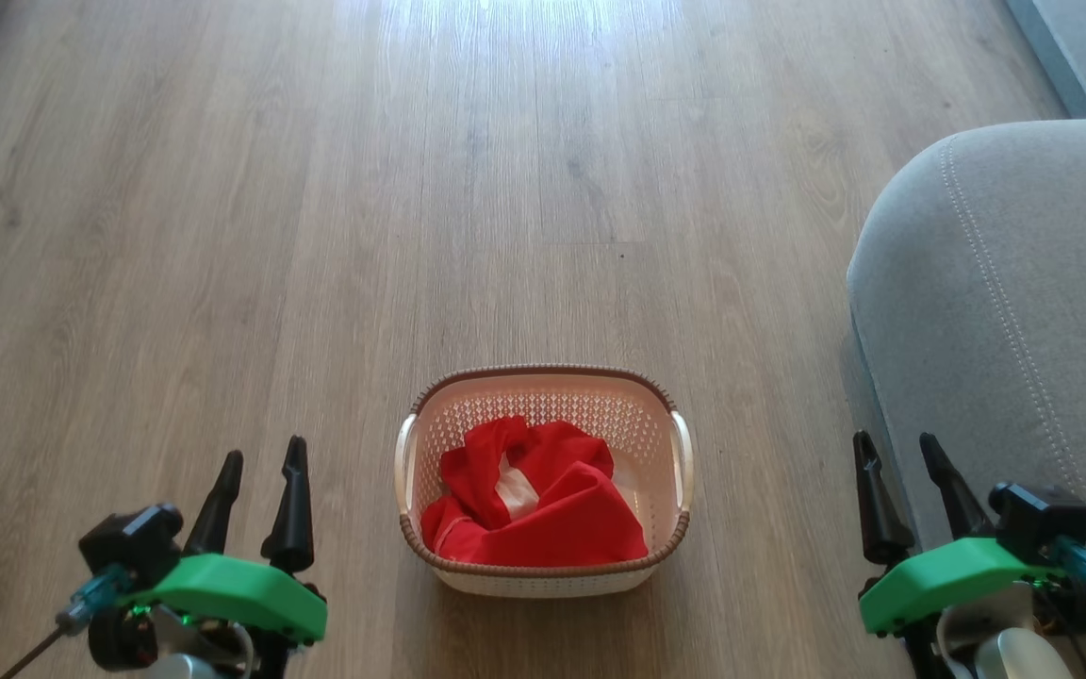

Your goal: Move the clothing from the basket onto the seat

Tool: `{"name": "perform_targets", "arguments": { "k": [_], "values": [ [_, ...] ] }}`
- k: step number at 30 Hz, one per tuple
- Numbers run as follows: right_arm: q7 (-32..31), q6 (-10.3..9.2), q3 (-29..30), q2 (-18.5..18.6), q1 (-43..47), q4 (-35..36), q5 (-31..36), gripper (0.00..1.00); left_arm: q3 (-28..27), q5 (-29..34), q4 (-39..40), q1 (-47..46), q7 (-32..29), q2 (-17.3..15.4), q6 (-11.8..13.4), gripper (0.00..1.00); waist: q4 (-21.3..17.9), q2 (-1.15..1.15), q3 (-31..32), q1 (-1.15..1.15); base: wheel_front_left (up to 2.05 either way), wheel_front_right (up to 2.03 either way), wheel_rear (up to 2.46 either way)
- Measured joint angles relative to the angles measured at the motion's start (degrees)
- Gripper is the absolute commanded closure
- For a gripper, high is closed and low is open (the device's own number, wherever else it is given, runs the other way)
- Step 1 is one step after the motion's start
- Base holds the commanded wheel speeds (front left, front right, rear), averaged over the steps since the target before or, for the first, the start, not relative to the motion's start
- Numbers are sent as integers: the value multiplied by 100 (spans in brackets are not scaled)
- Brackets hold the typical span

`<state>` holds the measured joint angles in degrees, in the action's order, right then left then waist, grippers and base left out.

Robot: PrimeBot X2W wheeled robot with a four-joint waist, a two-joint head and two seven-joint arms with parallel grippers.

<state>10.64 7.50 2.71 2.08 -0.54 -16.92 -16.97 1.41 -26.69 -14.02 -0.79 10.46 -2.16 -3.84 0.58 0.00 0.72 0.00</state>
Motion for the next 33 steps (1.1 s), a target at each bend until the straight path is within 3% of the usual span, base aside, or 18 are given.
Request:
{"name": "perform_targets", "arguments": {
  "k": [22,33],
  "values": [
    [359,0,8,2,0,-102,1127,0,58,1357,25,52,375,-5,4,0,-28,0,28,0,0,0,0],
    [367,0,1,2,0,-108,1136,0,68,1408,-16,70,375,-8,5,0,-50,0,34,0,0,0,0]
  ]
}}
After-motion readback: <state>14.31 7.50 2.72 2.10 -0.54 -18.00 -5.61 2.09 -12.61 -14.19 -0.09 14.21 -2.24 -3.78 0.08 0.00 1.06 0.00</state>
